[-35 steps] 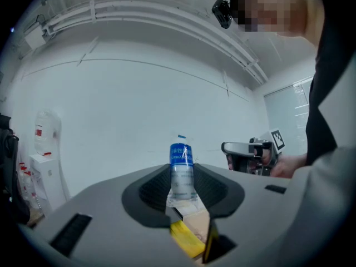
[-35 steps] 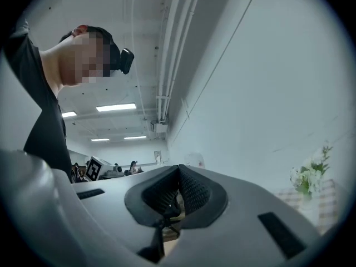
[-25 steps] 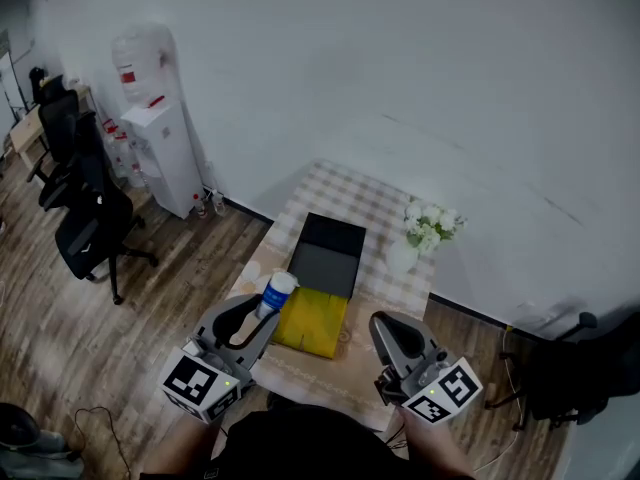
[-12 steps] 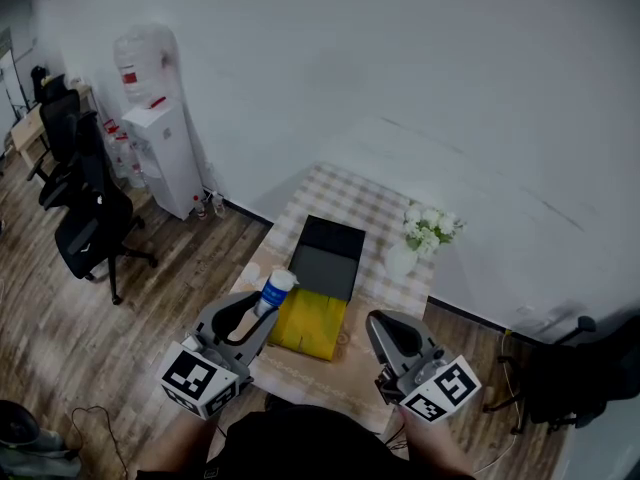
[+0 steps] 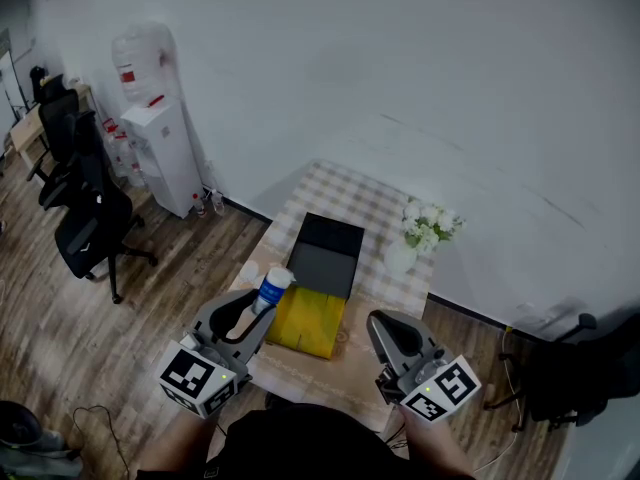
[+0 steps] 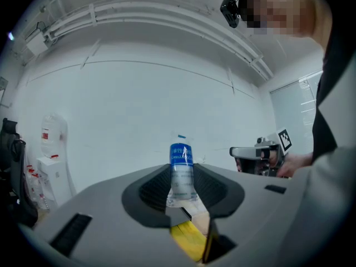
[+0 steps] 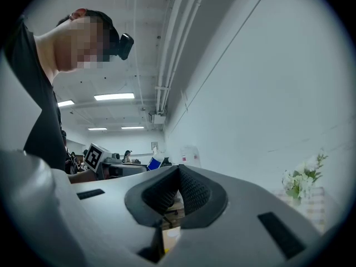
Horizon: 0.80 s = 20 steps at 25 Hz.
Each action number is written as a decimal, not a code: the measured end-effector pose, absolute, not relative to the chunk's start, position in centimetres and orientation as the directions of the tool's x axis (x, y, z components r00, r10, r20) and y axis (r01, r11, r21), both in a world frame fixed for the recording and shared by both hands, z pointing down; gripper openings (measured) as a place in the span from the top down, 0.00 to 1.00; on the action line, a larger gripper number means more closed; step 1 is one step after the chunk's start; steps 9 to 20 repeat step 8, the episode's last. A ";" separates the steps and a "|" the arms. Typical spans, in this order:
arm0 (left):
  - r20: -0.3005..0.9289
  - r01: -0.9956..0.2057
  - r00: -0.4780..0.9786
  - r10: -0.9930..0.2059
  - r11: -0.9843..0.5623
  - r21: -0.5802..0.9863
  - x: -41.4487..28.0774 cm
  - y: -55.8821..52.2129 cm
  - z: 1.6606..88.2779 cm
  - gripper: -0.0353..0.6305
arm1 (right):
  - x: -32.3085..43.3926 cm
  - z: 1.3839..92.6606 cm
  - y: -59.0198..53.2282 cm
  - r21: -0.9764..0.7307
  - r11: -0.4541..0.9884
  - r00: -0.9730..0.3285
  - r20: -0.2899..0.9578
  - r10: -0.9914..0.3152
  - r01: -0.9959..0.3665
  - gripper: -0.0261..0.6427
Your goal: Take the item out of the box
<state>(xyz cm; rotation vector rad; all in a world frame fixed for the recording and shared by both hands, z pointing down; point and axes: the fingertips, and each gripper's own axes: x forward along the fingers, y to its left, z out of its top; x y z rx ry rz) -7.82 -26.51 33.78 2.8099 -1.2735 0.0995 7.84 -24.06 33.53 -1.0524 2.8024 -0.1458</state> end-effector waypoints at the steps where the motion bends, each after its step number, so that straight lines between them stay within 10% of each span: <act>1: 0.083 -0.752 0.658 -0.748 -0.659 0.025 -7.7 -26.5 33.8 0.75 | 8.0 33.6 -24.0 -0.142 0.749 -0.744 -0.101 -0.661 -0.647 0.91; 20: 0.089 -0.753 0.658 -0.748 -0.658 0.031 -7.5 -26.6 34.1 0.75 | 8.1 34.0 -24.1 -0.146 0.752 -0.747 -0.098 -0.658 -0.643 0.91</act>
